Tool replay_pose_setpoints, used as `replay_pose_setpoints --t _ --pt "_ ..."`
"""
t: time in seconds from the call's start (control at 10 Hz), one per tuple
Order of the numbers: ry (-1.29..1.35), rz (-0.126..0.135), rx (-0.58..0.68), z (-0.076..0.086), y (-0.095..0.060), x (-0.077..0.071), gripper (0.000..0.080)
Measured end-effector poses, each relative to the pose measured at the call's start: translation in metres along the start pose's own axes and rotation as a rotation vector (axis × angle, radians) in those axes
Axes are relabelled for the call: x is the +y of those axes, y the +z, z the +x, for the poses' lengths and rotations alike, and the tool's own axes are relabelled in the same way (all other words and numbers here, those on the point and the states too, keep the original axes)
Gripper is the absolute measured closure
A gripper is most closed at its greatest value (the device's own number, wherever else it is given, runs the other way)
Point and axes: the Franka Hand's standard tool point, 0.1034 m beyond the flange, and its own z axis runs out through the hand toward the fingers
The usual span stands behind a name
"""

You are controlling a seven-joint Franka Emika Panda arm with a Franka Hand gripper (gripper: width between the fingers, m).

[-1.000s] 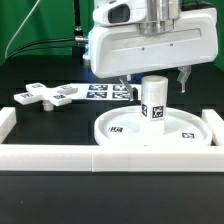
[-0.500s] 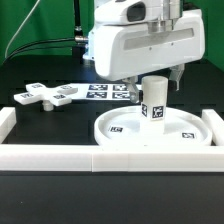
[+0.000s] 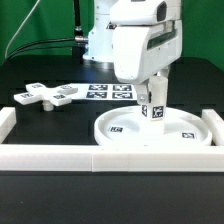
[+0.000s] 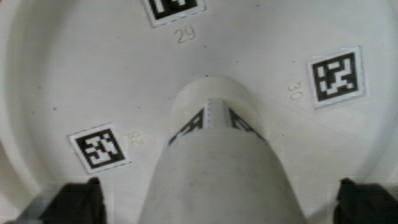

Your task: Assemble round table

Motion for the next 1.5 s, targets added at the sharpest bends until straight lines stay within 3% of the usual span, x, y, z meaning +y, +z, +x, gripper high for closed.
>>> replay_pose_setpoints --t 0.7,0.9,1.3,1.5 --pt "-0.393 -0.018 -0.054 -0.0018 0.0002 0.0008 0.0151" --pt "-0.388 -0.017 -0.056 -0.0054 0.0005 0.0020 0.0374" --pt "-0.344 -0.016 -0.057 -0.0057 0.0006 0.0017 0.0395" --pt "-0.173 -0.015 -0.055 -0.0060 0.0009 0.0005 0.0395"
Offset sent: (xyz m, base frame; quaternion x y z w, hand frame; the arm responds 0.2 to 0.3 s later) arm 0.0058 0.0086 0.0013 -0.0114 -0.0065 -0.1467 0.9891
